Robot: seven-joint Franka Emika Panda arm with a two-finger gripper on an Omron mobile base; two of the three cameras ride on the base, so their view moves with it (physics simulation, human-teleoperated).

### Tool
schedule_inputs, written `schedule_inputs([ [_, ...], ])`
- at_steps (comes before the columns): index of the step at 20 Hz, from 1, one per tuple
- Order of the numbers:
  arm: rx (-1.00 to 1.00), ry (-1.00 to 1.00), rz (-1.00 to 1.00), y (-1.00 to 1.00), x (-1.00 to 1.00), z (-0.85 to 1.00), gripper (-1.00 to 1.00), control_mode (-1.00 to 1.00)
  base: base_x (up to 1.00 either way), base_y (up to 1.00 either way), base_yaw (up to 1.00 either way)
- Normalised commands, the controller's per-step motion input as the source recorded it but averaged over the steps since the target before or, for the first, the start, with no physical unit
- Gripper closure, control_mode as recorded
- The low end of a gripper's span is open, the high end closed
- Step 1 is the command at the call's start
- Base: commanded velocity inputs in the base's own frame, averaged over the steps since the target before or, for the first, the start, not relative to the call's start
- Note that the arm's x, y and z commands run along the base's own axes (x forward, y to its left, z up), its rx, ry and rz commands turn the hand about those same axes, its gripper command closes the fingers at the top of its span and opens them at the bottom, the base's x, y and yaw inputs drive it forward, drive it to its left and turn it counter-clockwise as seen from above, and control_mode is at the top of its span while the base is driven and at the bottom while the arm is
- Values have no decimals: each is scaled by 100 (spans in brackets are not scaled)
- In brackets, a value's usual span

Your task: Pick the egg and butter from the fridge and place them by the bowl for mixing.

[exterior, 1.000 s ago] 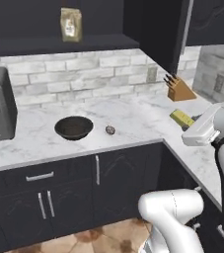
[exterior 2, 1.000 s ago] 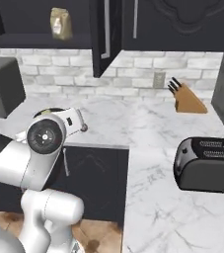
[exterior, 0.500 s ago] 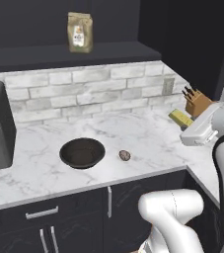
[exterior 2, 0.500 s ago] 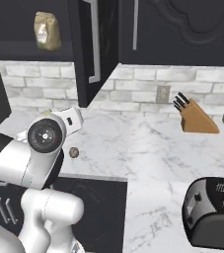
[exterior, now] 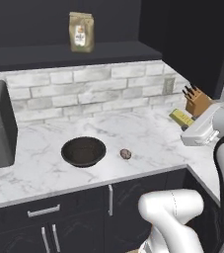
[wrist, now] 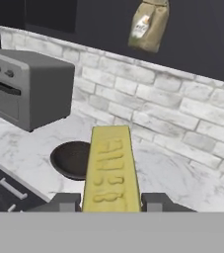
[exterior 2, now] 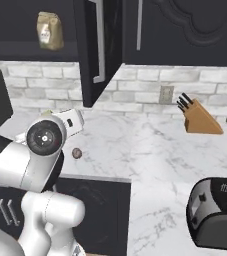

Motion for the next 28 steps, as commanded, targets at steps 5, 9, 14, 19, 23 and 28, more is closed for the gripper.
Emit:
schedule_inputs([
  [5, 0, 0, 0, 0, 0, 0, 100, 100, 0, 58, 0],
  [9, 0, 0, 0, 0, 0, 0, 100, 100, 0, 9, 0],
  [14, 0, 0, 0, 0, 0, 0, 100, 100, 42, 5, 0],
  [19, 0, 0, 0, 0, 0, 0, 100, 100, 74, 41, -3],
  [23, -9, 12, -9, 13, 6, -16, 100, -100, 12, 24, -5],
  [28, -19, 37, -22, 19, 11, -42, 100, -100, 0, 0, 0],
])
